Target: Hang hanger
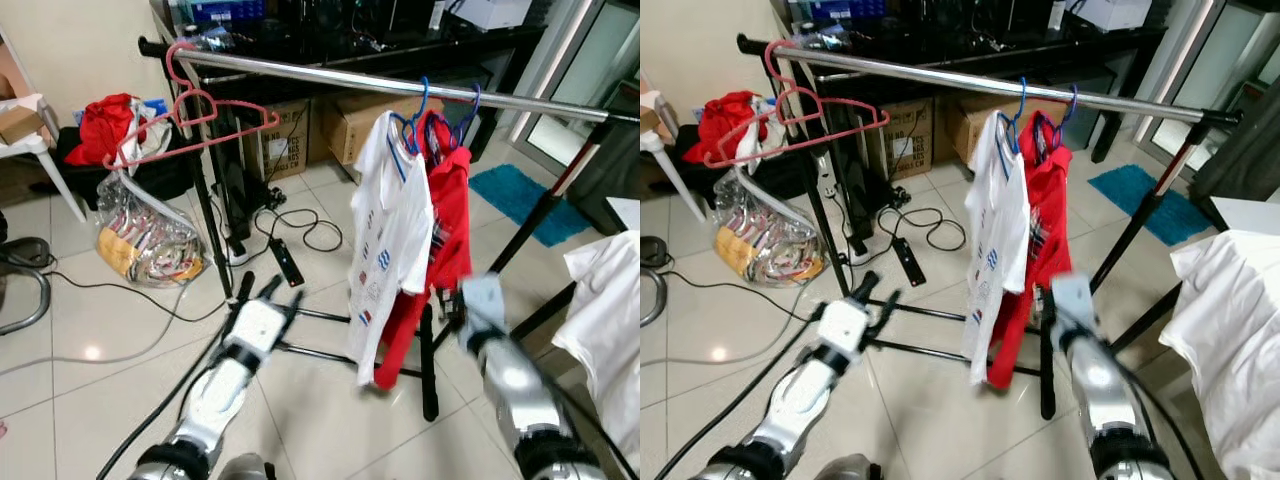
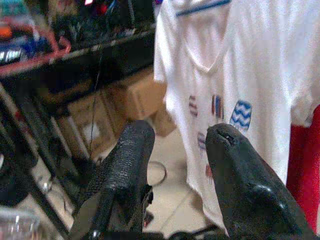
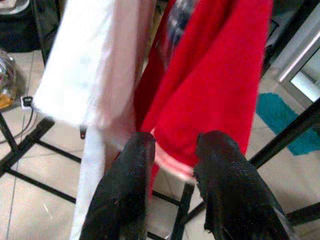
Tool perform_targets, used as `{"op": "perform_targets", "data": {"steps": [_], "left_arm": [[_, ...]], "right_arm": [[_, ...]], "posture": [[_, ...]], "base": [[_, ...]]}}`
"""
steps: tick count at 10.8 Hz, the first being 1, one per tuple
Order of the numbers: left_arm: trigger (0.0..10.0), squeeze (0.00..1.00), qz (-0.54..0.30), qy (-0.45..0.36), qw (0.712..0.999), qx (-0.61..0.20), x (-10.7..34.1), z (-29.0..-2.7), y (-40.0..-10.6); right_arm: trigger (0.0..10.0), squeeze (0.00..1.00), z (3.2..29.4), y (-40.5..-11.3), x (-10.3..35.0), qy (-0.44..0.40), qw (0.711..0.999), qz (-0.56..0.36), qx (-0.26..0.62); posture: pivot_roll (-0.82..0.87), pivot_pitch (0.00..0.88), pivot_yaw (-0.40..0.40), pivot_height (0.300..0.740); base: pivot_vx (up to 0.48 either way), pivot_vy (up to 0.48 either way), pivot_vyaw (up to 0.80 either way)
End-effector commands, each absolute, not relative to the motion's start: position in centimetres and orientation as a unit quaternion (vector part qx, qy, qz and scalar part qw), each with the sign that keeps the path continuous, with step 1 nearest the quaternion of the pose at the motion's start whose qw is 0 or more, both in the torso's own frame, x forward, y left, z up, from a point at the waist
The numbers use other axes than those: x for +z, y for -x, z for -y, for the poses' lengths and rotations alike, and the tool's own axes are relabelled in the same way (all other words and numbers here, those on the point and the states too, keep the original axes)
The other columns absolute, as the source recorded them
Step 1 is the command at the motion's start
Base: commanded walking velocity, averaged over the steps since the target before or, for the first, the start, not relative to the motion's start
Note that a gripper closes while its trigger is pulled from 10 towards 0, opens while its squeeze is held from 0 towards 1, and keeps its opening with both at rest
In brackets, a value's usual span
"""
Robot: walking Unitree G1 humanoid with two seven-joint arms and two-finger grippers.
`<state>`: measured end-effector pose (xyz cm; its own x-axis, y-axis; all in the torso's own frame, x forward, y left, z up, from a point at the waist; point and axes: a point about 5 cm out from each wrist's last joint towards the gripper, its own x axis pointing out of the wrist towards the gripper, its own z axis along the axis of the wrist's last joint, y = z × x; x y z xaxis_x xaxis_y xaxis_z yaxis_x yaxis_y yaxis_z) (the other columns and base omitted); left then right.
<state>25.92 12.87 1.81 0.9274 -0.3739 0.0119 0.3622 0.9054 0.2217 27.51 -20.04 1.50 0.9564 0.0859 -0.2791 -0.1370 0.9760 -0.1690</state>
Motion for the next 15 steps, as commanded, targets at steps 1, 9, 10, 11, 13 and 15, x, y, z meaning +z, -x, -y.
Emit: {"op": "perform_targets", "data": {"steps": [1,9,10,11,13,15], "left_arm": [[10.0,0.00,-0.009,-0.090,0.981,-0.171,0.9,-13.3,-25.5],[10.0,0.00,-0.248,-0.050,0.967,-0.037,-5.3,-17.4,-21.0],[10.0,0.00,-0.296,-0.063,0.953,-0.029,-6.4,-17.9,-19.7],[10.0,0.00,-0.302,-0.068,0.950,-0.034,-6.6,-17.9,-19.5],[10.0,0.00,-0.313,-0.081,0.945,-0.044,-6.9,-18.0,-19.0],[10.0,0.00,-0.323,-0.099,0.940,-0.057,-7.0,-18.0,-18.9]], "right_arm": [[10.0,0.00,20.0,-26.7,0.5,0.107,0.981,-0.147,0.070],[10.0,0.00,21.4,-21.6,-5.3,0.141,0.935,-0.323,0.041],[10.0,0.00,20.6,-20.7,-6.1,0.173,0.917,-0.351,0.080],[10.0,0.00,20.6,-20.6,-6.3,0.180,0.911,-0.361,0.085],[10.0,0.00,20.2,-20.5,-6.5,0.183,0.902,-0.375,0.111],[10.0,0.00,20.4,-19.3,-7.1,0.175,0.897,-0.392,0.111]], "posture": [[0.13,0.000,-0.064,0.740],[0.15,0.000,-0.081,0.740],[0.15,0.000,-0.090,0.740],[0.16,0.000,-0.093,0.740],[0.14,0.000,-0.085,0.740],[0.09,0.000,-0.066,0.740]], "base": [[0.000,0.000,0.00],[0.000,0.000,0.00],[0.000,0.000,0.00],[0.000,0.000,0.00],[0.000,0.000,0.00],[0.000,0.000,0.00]]}}
